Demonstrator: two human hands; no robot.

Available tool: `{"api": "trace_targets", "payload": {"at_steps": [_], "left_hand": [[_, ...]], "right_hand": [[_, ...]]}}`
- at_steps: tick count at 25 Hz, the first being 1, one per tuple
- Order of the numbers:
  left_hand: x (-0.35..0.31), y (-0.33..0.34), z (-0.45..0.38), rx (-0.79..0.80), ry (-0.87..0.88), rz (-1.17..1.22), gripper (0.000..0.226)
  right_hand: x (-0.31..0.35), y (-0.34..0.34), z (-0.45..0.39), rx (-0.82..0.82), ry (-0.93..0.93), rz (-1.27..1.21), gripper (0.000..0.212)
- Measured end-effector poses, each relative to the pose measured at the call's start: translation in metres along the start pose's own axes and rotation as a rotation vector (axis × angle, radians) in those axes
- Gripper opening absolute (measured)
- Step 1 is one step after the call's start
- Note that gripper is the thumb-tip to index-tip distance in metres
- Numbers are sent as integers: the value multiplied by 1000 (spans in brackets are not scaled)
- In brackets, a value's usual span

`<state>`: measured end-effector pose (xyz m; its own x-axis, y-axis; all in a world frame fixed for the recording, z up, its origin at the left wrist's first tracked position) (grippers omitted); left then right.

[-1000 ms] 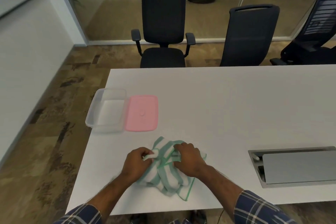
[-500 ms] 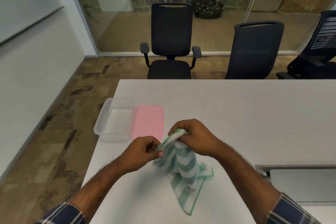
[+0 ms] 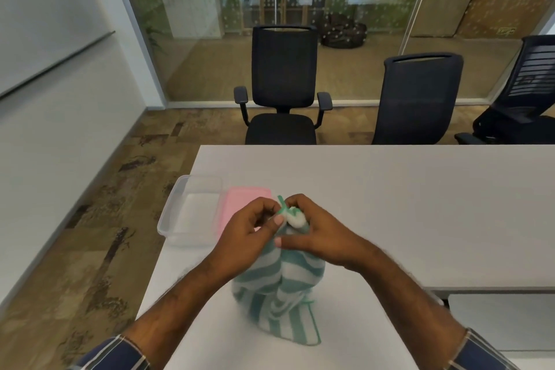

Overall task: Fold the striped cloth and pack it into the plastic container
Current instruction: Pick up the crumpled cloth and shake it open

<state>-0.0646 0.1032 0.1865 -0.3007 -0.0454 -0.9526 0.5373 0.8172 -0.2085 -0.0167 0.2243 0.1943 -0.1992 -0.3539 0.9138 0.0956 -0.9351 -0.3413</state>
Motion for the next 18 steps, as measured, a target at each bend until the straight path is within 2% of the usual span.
{"api": "trace_targets", "payload": {"at_steps": [1, 5, 8, 11, 14, 18], "left_hand": [[-7, 3, -2, -8, 9, 39, 6], [-23, 0, -3, -9, 11, 56, 28], [-7, -1, 4, 150, -136, -14, 46], [19, -8, 20, 306, -254, -172, 56], [46, -31, 33, 313, -343, -225, 48], [84, -81, 38, 444, -409, -722, 25]], "right_hand": [[3, 3, 0, -20, -35, 23, 34], [17, -18, 5, -216, -126, 41, 12], [25, -36, 10, -265, -177, -74, 8], [25, -63, 13, -349, -146, -241, 6], [16, -81, 11, -409, -62, -262, 6], [4, -102, 12, -534, 27, -225, 11]]}}
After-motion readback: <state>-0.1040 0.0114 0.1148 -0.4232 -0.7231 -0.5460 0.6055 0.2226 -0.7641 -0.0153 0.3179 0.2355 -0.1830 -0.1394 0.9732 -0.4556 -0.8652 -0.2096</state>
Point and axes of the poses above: each hand's wrist, its own z-axis away from the middle knuckle, its own y-axis out of the palm, x = y × z, the point moved 8 cm from there along -z, towards the middle knuckle, and after that the axes turned 8 degrees about y, right-handed, at the moved point
